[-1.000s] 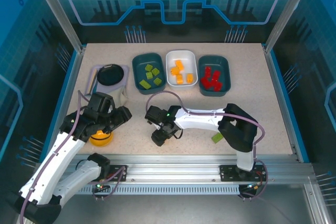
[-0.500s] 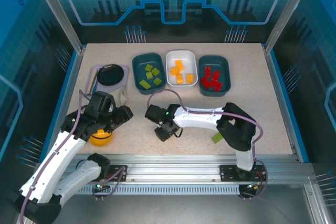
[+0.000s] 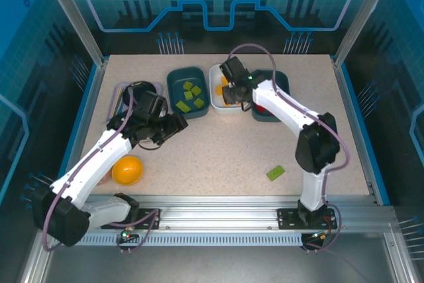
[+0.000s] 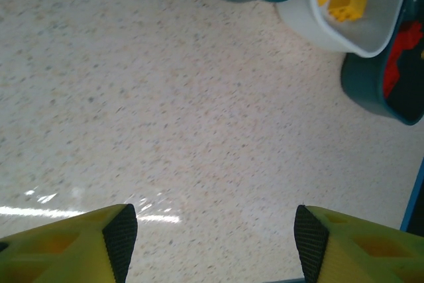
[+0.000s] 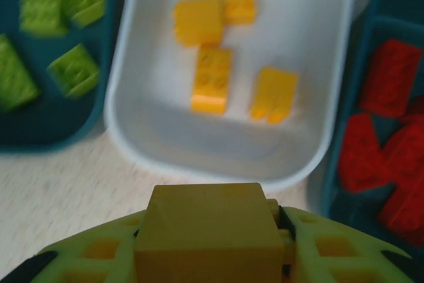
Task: Sort the legos into containers by color
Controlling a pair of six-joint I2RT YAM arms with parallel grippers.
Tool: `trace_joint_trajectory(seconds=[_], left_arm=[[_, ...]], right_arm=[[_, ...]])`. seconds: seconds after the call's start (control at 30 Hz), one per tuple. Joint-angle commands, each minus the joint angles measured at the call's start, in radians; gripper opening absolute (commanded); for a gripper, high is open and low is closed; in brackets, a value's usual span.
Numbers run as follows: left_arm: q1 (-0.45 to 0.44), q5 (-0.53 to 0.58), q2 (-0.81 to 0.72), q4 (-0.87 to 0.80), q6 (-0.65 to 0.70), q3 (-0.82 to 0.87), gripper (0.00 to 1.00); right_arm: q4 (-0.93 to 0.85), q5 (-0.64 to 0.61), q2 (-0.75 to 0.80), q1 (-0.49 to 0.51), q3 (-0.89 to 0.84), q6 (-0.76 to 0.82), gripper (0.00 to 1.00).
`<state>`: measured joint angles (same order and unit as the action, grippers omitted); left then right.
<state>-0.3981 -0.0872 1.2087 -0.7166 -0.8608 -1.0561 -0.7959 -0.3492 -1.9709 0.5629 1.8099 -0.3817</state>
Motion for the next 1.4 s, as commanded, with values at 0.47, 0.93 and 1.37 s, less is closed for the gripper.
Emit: trace_joint_trajectory(seconds=[0.47,0.93,1.37], left_arm=[[-0.007,-0.06,0.24,0.15,0.046,-0.168,0.67],[-0.006,-0.093,0.262,0.169,0.058,-0.167,0.67],[-0.006,-0.1,0.246,0.158,0.061,-0.162,0.67]], right_arm=[[-0.074,0.05,-0.535,-0.15,0.668,-0.468,0.33],[-0.015,0.019,-0.737,-0.168,0.868,-0.992,0.35],[-0.002,-0.027,-0.795,-0.17,0.881,-1.246,0.55]])
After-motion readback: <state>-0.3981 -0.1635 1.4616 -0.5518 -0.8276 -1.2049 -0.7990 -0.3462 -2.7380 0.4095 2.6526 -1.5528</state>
